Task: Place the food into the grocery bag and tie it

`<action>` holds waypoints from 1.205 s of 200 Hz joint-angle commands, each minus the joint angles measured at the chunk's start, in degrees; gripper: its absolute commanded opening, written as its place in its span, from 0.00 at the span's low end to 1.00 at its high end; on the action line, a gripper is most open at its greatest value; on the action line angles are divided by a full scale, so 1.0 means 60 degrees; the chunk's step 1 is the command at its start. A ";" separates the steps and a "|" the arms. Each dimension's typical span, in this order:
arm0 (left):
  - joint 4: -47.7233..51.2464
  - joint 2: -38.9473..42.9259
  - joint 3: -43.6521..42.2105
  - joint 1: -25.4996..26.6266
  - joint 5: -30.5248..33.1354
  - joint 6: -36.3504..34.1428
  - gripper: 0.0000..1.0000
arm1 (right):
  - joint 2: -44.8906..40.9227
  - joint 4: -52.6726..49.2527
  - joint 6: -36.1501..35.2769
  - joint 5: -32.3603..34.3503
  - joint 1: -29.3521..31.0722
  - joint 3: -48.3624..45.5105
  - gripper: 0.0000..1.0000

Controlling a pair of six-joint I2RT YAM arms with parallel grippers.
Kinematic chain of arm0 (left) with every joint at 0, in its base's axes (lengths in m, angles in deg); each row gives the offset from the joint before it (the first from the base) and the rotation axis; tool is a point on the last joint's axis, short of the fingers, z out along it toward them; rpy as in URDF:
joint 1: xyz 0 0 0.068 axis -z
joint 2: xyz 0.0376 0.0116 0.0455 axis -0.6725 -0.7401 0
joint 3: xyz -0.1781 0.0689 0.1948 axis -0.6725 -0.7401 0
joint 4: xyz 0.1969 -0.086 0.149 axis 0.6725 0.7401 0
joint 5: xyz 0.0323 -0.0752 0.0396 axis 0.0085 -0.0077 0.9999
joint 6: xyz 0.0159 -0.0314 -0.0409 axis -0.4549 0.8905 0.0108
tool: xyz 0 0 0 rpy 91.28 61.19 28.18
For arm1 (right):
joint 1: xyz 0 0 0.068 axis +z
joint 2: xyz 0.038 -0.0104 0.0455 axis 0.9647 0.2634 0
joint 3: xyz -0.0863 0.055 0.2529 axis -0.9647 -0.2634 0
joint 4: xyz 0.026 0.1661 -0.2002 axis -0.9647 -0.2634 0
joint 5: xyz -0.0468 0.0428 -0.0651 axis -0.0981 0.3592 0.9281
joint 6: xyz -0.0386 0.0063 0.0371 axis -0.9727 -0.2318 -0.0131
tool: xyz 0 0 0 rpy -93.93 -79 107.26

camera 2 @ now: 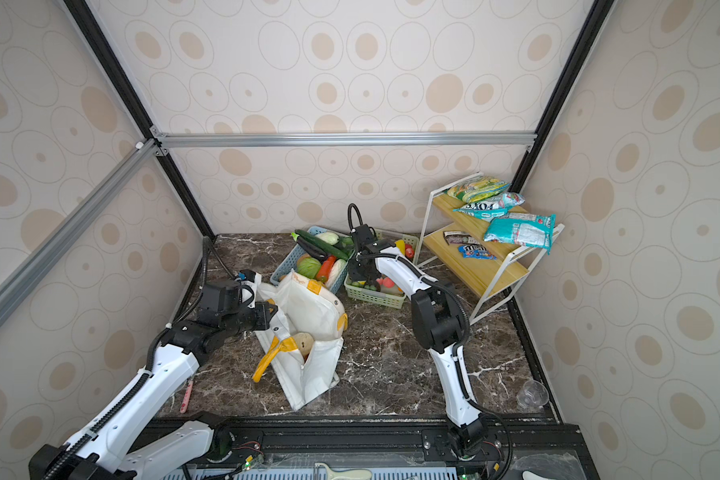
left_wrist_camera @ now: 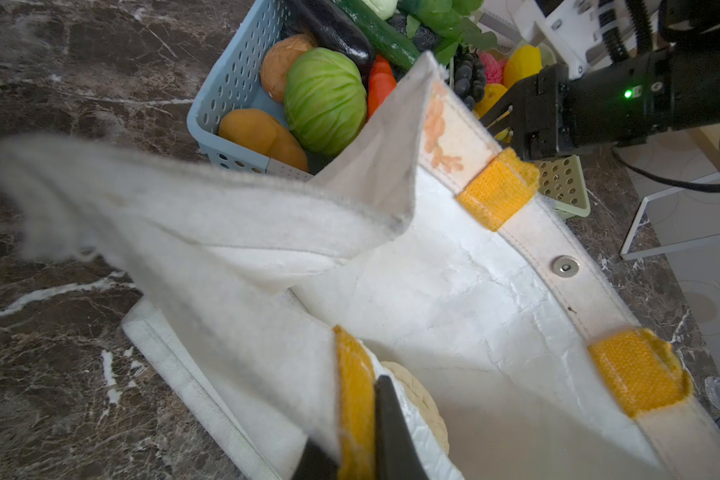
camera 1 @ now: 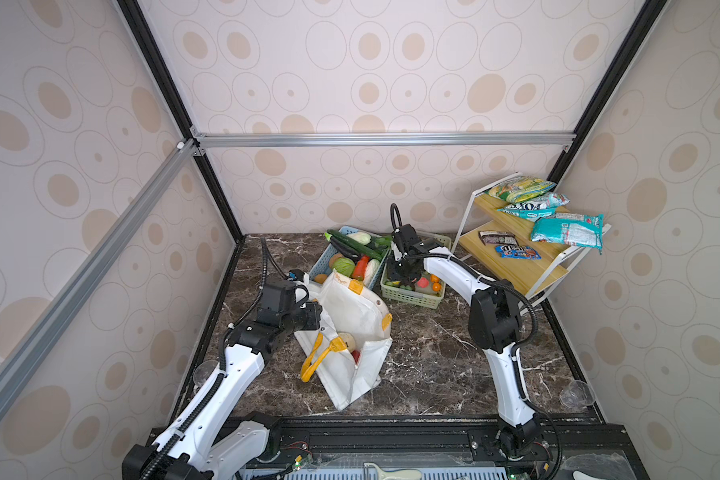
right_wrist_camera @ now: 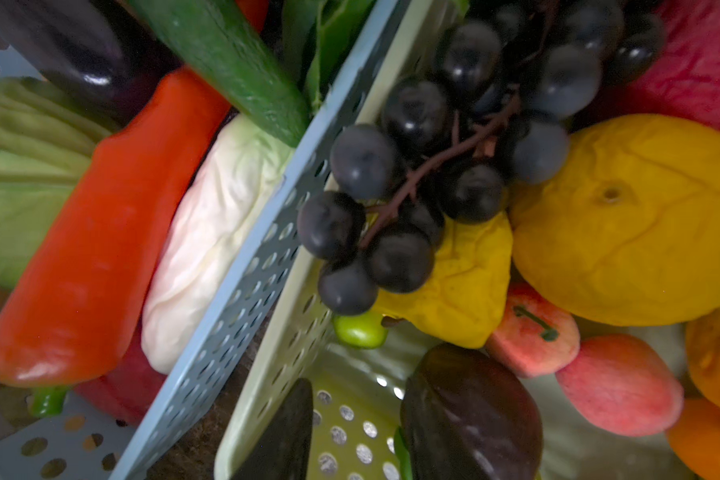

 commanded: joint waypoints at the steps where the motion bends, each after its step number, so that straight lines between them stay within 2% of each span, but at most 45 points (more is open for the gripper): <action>1: 0.0027 0.0101 0.0399 -0.0024 0.0032 -0.0317 0.00 | 0.0371 -0.0655 0.0618 -0.0308 0.0076 0.0343 0.39; 66: 0.0085 0.0253 0.0311 -0.0025 0.0065 -0.0377 0.00 | 0.0843 -0.0659 0.1276 -0.0506 0.0059 0.0666 0.39; 127: 0.0058 0.0233 0.0376 -0.0016 0.0044 -0.0402 0.00 | 0.1381 -0.0762 0.1526 -0.0661 -0.0077 0.0919 0.43; 202: -0.0016 0.0209 0.0371 -0.0021 0.0019 -0.0390 0.00 | 0.1635 -0.0717 0.1520 -0.0601 -0.0166 0.0800 0.44; 241: -0.0023 0.0178 0.0414 -0.0014 0.0016 -0.0417 0.00 | 0.1774 -0.0676 0.1436 -0.0895 -0.0170 0.0765 0.48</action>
